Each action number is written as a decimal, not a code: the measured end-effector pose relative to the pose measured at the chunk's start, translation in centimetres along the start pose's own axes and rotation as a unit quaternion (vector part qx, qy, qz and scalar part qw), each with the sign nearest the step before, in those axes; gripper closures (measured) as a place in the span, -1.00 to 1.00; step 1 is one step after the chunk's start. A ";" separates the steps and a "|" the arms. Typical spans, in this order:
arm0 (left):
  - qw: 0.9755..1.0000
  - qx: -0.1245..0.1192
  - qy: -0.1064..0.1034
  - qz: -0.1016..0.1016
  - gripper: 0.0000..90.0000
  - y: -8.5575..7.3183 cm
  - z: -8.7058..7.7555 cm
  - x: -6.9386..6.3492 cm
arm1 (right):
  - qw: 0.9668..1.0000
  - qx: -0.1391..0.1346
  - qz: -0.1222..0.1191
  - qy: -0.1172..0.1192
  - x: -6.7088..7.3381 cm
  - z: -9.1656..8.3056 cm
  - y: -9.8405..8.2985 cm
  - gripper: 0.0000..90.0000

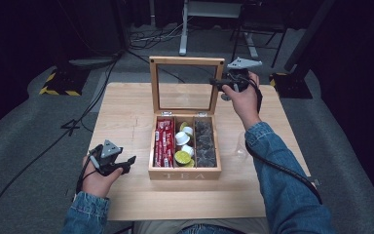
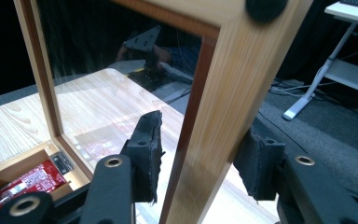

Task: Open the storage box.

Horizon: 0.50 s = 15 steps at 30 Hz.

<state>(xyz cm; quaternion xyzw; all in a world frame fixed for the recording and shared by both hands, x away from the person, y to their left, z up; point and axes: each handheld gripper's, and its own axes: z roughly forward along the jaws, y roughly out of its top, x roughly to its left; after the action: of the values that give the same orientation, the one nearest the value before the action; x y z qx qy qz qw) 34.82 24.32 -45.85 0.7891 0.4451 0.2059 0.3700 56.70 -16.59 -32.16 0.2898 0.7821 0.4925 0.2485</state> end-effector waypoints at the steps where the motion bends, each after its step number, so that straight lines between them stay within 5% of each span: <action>1: 1.000 0.000 0.000 0.000 -0.15 0.0 0.0 0.0 | 1.000 0.000 0.000 0.000 0.0 0.0 0.0 0.22; 15: 1.000 0.001 -0.002 0.001 -0.15 0.0 0.0 0.0 | 1.000 0.009 0.026 -0.014 -0.1 1.7 -1.3 0.01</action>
<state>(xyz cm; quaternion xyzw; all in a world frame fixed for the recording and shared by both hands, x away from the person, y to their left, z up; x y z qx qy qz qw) 34.80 24.27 -45.85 0.7903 0.4442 0.2038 0.3697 57.66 -16.03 -33.99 0.3193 0.7752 0.4875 0.2438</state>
